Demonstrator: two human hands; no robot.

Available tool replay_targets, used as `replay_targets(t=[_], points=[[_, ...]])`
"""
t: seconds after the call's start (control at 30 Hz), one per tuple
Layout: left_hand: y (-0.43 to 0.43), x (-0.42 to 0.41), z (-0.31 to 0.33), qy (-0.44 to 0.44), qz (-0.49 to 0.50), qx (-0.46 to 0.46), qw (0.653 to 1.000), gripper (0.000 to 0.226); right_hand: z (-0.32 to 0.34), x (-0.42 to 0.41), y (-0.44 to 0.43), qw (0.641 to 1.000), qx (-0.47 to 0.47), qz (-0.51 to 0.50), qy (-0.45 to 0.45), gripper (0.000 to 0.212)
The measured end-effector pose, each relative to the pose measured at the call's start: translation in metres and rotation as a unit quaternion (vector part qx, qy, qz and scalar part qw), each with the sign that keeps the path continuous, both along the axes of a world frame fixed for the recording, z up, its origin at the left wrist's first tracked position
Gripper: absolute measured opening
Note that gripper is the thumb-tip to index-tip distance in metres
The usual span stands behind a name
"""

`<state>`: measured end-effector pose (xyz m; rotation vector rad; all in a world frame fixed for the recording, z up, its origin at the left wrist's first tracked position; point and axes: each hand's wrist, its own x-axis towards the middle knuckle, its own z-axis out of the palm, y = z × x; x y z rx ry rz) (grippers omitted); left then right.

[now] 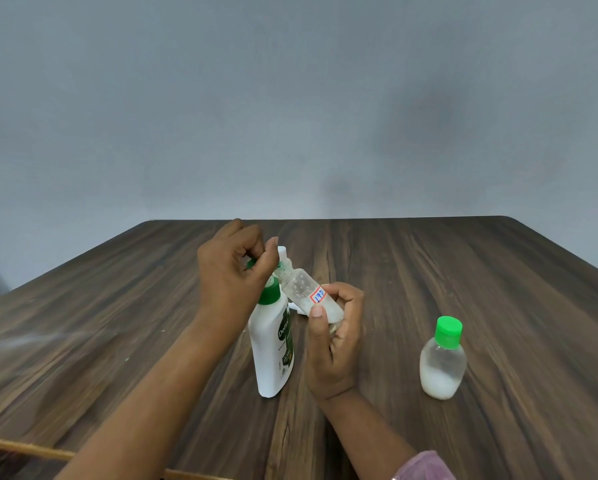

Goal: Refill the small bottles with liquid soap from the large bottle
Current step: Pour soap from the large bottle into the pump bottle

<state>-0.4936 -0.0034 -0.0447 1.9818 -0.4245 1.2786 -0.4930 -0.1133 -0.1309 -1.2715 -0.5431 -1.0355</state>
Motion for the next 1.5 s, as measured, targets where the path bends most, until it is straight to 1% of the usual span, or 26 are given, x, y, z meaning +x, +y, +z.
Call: replay_targets(t=[0.13,0.27,0.43,0.53,0.67,0.77,0.87,1.0,1.1,1.17,1.37,1.5], points=[[-0.002,-0.001,-0.01,-0.006,0.01,-0.013,1.0,0.039,-0.002,0.002,-0.001,1.0,0.023,-0.003,0.0,0.02],[-0.002,-0.002,-0.004,-0.002,0.001,-0.01,1.0,0.039,-0.002,0.0,-0.001,1.0,0.007,0.003,0.002,0.019],[0.005,0.003,0.014,0.029,-0.034,0.042,0.998,0.042,-0.001,0.0,0.0,1.0,-0.007,0.005,0.003,0.013],[0.006,0.005,0.017,0.03,-0.034,0.066,0.997,0.043,0.0,0.001,0.0,1.0,-0.003,0.004,0.002,0.013],[0.003,0.002,0.002,0.023,-0.038,-0.002,0.999,0.044,-0.002,0.002,0.0,1.0,0.012,0.004,0.004,0.018],[0.001,0.001,-0.002,0.011,-0.038,-0.014,0.999,0.045,-0.003,0.0,0.0,1.0,0.011,0.006,0.001,0.019],[-0.001,0.003,0.005,0.016,-0.038,0.01,0.999,0.043,-0.002,0.001,-0.001,1.0,0.007,0.002,0.003,0.018],[0.006,0.004,0.015,0.024,-0.023,0.085,0.996,0.038,-0.002,0.0,0.0,1.0,0.002,0.007,0.002,0.018],[0.008,0.004,0.021,0.028,-0.025,0.108,0.993,0.038,-0.002,0.001,0.001,1.0,-0.002,0.008,0.002,0.017],[0.007,0.004,0.02,0.025,-0.024,0.103,0.994,0.037,-0.002,0.002,0.001,1.0,0.0,0.007,0.0,0.017],[0.0,0.004,-0.001,0.009,-0.009,0.015,1.0,0.039,-0.003,0.004,-0.002,1.0,0.023,-0.014,0.006,0.015],[-0.001,0.004,-0.004,-0.001,-0.002,0.009,1.0,0.039,-0.004,0.003,0.0,1.0,0.023,-0.018,0.008,0.018]])
